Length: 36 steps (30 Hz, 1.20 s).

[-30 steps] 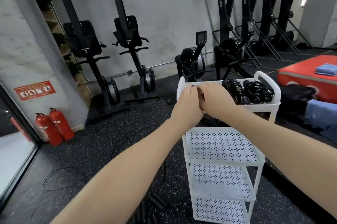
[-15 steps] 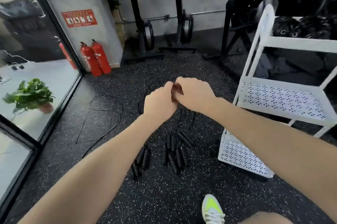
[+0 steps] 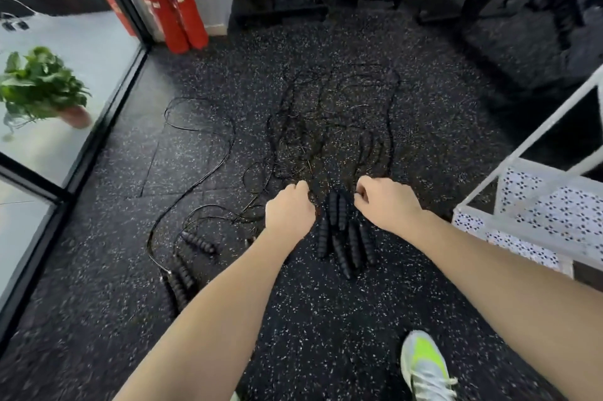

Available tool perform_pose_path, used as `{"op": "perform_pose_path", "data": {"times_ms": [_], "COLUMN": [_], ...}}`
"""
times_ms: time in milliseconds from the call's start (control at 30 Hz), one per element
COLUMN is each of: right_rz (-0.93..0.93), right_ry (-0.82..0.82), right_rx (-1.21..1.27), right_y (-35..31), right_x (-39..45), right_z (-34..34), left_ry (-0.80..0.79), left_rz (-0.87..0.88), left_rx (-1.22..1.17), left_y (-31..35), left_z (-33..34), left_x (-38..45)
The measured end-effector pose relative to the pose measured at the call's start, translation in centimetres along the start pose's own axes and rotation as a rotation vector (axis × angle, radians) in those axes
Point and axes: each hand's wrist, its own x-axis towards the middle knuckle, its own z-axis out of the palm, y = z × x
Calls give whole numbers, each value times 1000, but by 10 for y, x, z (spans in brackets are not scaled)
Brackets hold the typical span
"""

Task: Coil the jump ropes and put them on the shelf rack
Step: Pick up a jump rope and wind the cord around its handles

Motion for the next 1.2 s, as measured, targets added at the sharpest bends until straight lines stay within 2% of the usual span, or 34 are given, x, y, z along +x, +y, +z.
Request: {"op": "perform_pose_path", "data": {"times_ms": [233,667,967,1200], "right_rz": [53,211,257,282], "right_ry": [-60,-167,-180,-254], "right_rx": [2,92,113,143], "right_y": [27,81,105,114], "right_x": [31,35,44,44], "right_z": [52,120,158,191], "left_ry": [-86,-240,-300,-408], "left_rz": [-10,82,126,67], "left_rx": [11,88,146,72], "left_y": [-13,23,36,47], "left_z": [65,144,186,222], "left_x": [33,65,74,79]}}
